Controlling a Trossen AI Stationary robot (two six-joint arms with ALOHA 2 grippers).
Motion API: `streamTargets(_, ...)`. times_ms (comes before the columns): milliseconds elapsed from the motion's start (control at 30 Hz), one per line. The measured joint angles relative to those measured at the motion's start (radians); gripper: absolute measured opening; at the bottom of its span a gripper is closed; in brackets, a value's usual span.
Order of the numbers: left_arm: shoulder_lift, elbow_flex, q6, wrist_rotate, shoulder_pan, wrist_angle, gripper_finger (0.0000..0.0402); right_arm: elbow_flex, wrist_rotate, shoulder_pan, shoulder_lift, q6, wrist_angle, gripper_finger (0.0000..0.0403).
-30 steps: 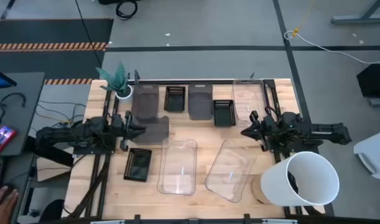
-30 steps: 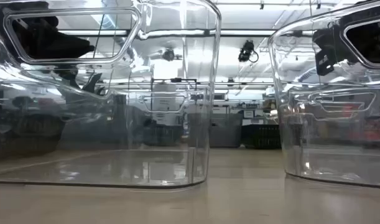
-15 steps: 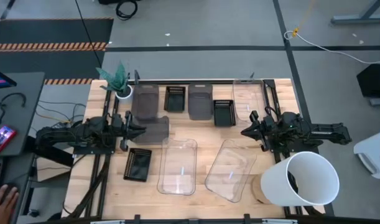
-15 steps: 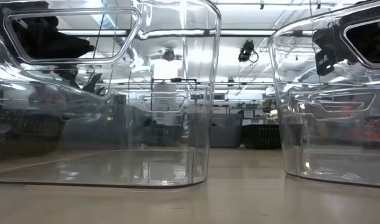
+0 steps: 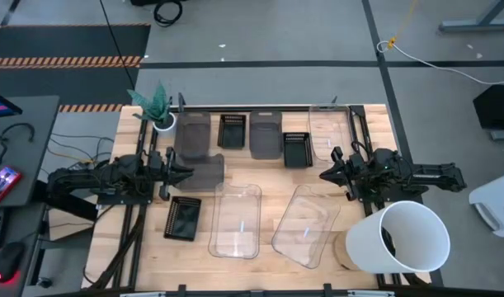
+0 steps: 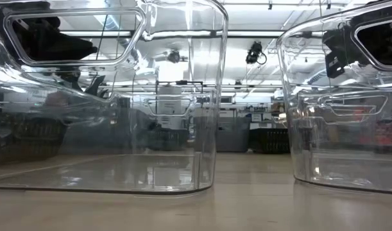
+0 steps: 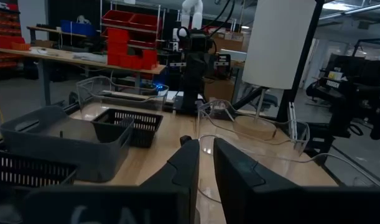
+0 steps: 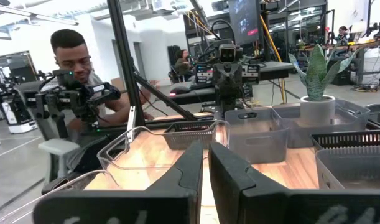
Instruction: Stack baskets by color
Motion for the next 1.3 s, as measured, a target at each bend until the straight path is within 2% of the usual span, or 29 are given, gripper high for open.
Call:
streamTargets(1000, 0.000, 0.000, -0.008, 0.000, 0.000, 0.006, 0.0053, 0.000, 0.000, 0.000, 0.000, 0.000, 0.000, 0.0034)
streamTargets(1300, 0.000, 0.000, -0.226, 0.000, 0.000, 0.082, 0.0055, 0.000, 0.000, 0.000, 0.000, 0.000, 0.000, 0.0034)
